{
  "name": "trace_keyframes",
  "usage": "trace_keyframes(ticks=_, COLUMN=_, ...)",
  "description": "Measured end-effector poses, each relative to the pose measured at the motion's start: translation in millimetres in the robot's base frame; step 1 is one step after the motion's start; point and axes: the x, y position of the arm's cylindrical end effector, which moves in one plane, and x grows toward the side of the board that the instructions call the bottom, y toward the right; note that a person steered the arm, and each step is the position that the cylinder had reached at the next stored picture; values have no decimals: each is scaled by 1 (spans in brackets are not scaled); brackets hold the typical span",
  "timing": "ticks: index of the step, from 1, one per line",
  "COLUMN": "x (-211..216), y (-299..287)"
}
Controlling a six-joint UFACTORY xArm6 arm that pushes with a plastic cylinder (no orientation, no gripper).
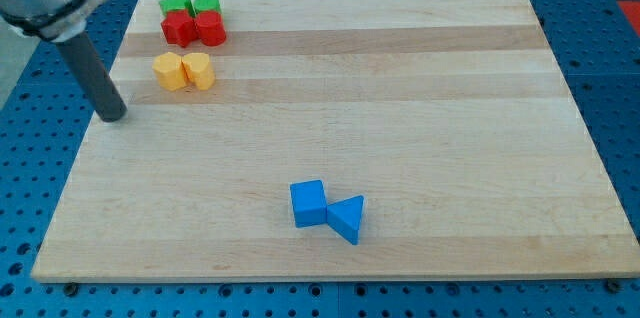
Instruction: Push the yellow hexagon down and right a bit
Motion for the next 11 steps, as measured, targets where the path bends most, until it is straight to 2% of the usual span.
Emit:
trace_keyframes(ticks=1, x=-34, y=-16)
trace_keyframes(ticks=3, x=-90, y=11)
trace_keyframes(ticks=5, x=-82, y=52)
trace_keyframes(ticks=8, x=-22, y=108)
trace_keyframes(ticks=11, x=-5, y=71)
